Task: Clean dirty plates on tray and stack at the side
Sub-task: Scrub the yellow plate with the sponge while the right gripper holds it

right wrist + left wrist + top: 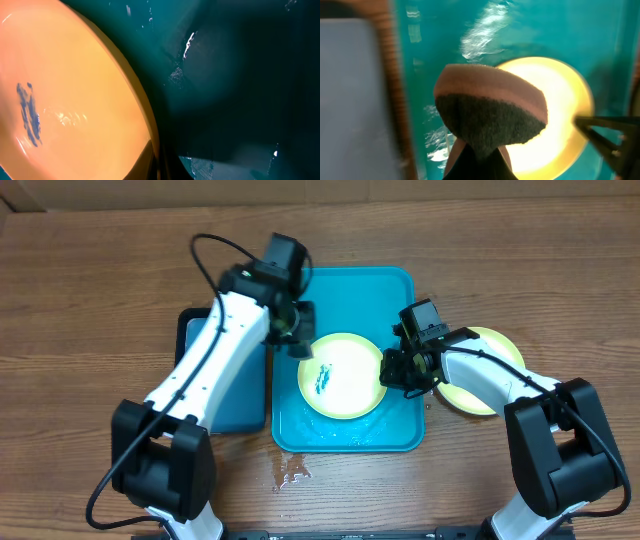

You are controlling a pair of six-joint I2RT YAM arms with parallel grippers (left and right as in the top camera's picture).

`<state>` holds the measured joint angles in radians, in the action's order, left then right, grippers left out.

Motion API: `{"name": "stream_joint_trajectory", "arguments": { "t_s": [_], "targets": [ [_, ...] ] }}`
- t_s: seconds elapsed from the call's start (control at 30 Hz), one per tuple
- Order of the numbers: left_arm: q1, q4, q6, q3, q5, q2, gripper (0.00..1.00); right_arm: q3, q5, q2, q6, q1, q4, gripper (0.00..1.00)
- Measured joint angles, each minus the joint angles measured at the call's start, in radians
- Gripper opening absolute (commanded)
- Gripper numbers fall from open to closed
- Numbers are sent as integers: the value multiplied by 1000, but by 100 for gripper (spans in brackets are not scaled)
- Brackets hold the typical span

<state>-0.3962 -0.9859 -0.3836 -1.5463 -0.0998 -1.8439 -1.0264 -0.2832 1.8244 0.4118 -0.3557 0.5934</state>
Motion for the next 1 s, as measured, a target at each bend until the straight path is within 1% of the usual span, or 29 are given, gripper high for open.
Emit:
{"name": "stream_joint_trajectory", "arguments": {
  "t_s": [0.17, 0.27, 0.37, 0.47, 0.53, 0.67, 0.7, 0.77, 0.87, 1.0],
  "targets": [
    [-88, 106, -37, 65, -71, -32, 4, 0, -2, 0, 6, 0, 5, 4],
    [-122, 157, -49, 72, -111, -96, 4, 0, -2, 0, 7, 0, 8, 4],
    [-132, 177, -60, 73, -114, -167, 4, 0, -3, 0, 7, 0, 12, 4],
    [-127, 160, -71, 74, -76, -231, 4, 0, -8, 0, 7, 0, 21, 4],
    [-121, 139, -79, 72, -55, -242, 4, 0, -15, 0, 6, -1, 25, 4],
    [-120, 49, -82, 60, 71, -242, 4, 0, -26, 0, 7, -10, 27, 4],
    [-117, 1, -82, 56, 146, -242, 4, 0, -27, 0, 7, -11, 27, 4],
    [-109, -31, -82, 56, 204, -242, 4, 0, -27, 0, 7, -11, 28, 4],
    [-101, -44, -81, 55, 228, -243, 4, 0, -30, 0, 6, -11, 27, 4],
    [-101, -36, -80, 55, 224, -243, 4, 0, -31, 0, 7, -12, 27, 4]
  ]
}}
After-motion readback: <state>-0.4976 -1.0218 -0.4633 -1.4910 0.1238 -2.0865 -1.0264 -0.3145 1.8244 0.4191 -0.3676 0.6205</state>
